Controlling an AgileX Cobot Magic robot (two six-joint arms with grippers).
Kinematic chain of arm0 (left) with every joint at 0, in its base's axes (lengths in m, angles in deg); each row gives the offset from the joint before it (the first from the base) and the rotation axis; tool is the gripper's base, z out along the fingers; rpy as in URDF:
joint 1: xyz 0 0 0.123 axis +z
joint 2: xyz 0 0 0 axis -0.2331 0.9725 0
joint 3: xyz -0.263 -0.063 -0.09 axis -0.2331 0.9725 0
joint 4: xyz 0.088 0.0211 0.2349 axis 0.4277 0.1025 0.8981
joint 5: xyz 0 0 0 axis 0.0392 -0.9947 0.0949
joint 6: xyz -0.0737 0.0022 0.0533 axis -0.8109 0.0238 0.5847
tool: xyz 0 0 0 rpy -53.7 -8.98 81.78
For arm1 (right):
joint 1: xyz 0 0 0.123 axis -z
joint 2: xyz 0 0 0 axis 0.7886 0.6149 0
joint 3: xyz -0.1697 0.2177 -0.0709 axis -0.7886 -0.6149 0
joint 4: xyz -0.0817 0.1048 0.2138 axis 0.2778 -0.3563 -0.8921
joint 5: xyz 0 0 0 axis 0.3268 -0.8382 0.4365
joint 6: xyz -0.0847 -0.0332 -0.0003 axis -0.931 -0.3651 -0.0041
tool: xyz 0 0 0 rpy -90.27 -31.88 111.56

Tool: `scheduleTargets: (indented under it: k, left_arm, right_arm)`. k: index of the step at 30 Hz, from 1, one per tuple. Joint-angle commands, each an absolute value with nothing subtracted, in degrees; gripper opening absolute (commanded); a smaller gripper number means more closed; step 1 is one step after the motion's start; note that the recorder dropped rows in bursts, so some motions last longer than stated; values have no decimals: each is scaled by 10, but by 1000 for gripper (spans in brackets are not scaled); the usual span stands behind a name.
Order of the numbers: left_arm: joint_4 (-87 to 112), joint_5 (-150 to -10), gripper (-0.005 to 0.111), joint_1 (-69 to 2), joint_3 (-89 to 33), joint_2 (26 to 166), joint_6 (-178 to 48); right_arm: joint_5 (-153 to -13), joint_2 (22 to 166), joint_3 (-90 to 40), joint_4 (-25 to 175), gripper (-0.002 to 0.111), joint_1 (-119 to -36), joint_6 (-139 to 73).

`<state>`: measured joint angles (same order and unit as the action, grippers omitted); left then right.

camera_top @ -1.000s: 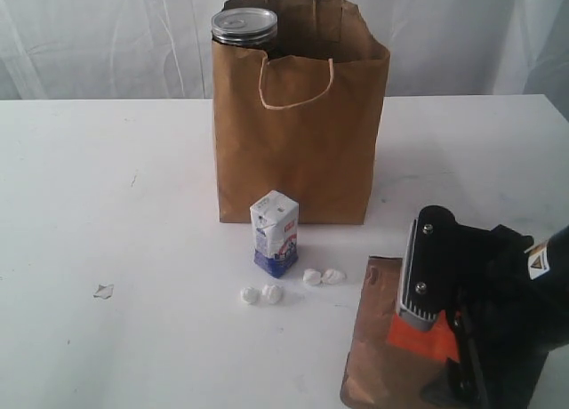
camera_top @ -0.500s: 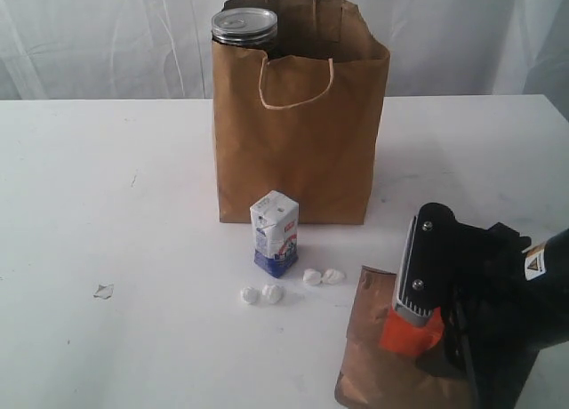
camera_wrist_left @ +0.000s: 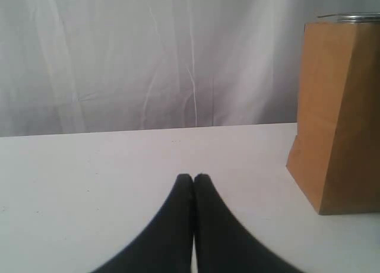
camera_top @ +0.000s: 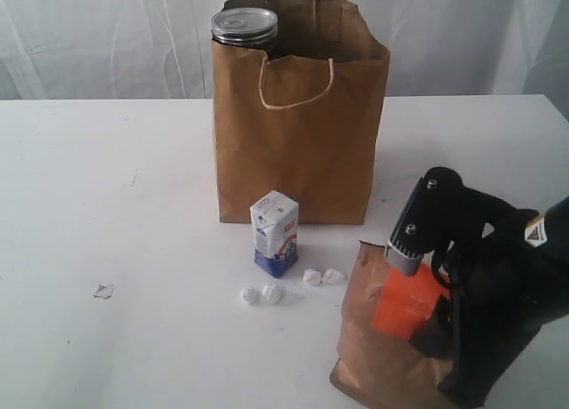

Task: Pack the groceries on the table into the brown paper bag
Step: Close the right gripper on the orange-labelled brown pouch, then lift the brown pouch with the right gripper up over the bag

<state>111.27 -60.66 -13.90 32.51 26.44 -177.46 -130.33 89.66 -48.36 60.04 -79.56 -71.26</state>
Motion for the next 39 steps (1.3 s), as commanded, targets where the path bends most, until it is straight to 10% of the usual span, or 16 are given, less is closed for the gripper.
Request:
scheduleTargets:
  k: [1, 19, 39]
  left_arm:
    - [1124, -605, 0, -142, 327, 262, -1773]
    - [1124, -605, 0, -142, 327, 262, -1773]
    - [1124, -605, 0, -142, 327, 262, -1773]
  right_arm:
    - [-1329, 889, -441, 599, 0, -794, -709]
    - [-1432, 894, -174, 539, 0, -778, -674]
    - [-1119, 999, -11, 248, 0, -691, -600]
